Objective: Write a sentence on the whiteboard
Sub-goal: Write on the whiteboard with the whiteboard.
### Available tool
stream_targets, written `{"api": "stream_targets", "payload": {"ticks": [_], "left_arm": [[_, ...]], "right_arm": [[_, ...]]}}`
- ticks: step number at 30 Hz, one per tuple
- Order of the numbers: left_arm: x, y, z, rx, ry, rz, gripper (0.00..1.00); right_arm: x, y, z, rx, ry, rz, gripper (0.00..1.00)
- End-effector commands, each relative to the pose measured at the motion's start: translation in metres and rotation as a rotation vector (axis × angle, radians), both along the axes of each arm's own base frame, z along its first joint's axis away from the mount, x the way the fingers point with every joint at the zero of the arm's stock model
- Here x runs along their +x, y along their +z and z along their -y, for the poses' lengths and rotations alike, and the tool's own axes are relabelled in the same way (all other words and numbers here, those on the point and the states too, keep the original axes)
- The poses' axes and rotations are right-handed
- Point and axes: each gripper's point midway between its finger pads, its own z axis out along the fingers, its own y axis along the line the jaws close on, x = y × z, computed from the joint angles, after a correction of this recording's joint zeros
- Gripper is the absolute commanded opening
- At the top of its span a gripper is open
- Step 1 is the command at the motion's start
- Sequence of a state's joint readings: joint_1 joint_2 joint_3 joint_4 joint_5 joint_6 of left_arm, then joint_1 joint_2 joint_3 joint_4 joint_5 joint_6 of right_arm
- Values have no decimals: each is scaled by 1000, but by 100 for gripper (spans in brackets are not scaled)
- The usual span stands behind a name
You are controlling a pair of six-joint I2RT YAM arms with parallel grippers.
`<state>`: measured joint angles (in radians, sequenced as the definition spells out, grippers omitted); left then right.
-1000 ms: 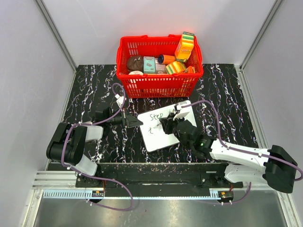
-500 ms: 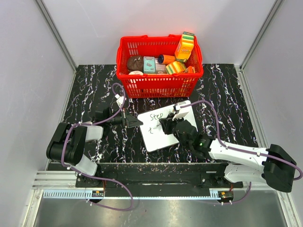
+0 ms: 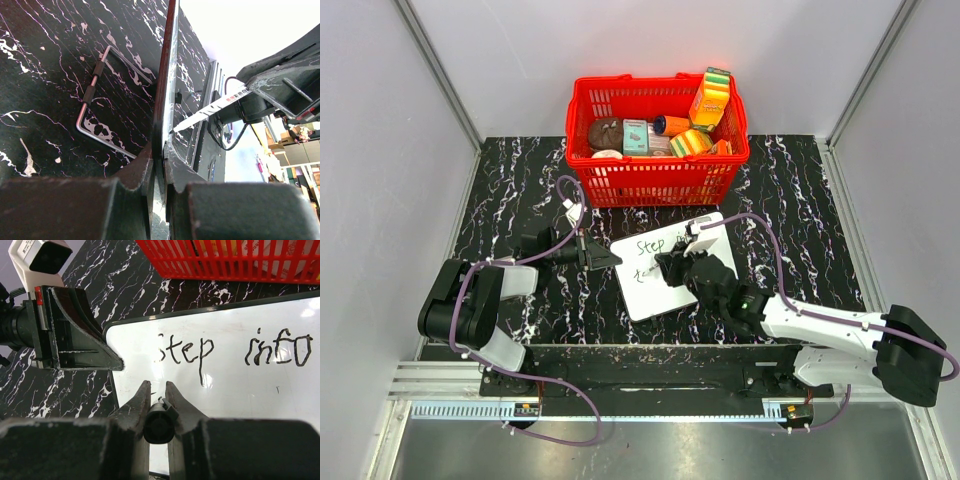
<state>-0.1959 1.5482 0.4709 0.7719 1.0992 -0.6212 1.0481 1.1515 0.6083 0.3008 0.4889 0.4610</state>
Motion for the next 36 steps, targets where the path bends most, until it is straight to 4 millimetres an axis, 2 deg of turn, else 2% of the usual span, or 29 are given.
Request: {"api": "stream_targets", "payload": {"ticks": [1,9,17,28,36], "left_arm": [[5,-3,3,23,-13,80,0],[5,-4,3,24,-10,82,0],[5,-4,3,24,-10,79,0],[5,-3,3,24,-11,80,0],[5,-4,3,25,-12,80,0]], "right_arm": [[-5,-1,0,20,11,-14,0],[-8,-14,10,-2,-7,-33,0],[0,-4,23,-6,-79,2,0],[14,22,11,4,-106,58,0],[15,27,0,12,-72,63,0]]}}
